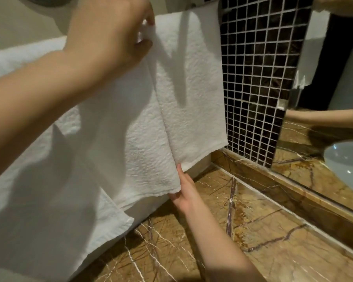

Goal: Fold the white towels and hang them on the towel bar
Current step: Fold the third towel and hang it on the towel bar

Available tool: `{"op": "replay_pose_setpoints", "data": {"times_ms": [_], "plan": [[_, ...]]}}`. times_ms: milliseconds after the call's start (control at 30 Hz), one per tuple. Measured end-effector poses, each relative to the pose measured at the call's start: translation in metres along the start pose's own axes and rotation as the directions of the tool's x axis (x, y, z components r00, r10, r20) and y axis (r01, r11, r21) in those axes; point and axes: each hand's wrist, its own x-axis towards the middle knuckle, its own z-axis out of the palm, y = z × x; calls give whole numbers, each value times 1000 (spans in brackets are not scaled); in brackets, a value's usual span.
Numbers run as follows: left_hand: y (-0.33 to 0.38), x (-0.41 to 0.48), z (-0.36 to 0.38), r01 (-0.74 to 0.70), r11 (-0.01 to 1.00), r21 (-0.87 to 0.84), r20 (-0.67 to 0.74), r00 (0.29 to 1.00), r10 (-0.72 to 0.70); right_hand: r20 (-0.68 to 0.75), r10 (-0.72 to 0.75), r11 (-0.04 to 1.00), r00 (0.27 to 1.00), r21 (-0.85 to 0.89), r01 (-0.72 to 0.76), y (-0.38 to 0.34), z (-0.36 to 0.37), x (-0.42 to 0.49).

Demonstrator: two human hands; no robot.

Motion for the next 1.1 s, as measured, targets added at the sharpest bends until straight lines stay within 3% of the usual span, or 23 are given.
{"op": "replay_pose_setpoints", "data": {"times_ms": [333,467,533,567,600,667,733,833,867,933,1000,1100], "plan": [[1,0,-2,53,999,9,-9,999,-53,-59,-41,995,997,-90,35,2,0,-2],[2,-2,-14,76,996,-40,66,995,-73,-192,10,948,981,-311,-70,-13,5,-19],[-2,-8,-25,97,992,-78,67,993,-92,-334,-98,891,938,-450,-67,-30,9,-36],[-5,-13,-31,108,990,-89,50,993,-104,-391,-257,844,884,-536,8,-40,12,-45],[-9,-18,-36,123,988,-96,31,992,-121,-371,-469,748,802,-649,138,-52,19,-56],[-15,-31,-45,179,979,-100,10,984,-179,-42,-812,360,583,-821,443,-79,50,-81],[-15,-42,-49,233,969,-81,6,972,-234,351,-836,-34,422,-801,598,-103,92,-99],[-5,-49,-48,236,970,-56,-9,972,-237,709,-648,-471,277,-659,586,-128,153,-108],[-3,-50,-46,232,972,-49,-16,972,-233,768,-583,-564,267,-619,547,-132,170,-107],[-1,-50,-45,231,972,-48,-33,972,-232,813,-493,-651,310,-581,489,-137,193,-103],[-2,-51,-44,224,973,-55,-47,973,-226,816,-456,-681,355,-577,451,-139,201,-97],[-2,-52,-43,228,972,-62,-50,972,-232,813,-457,-701,362,-579,415,-140,201,-91]]}}
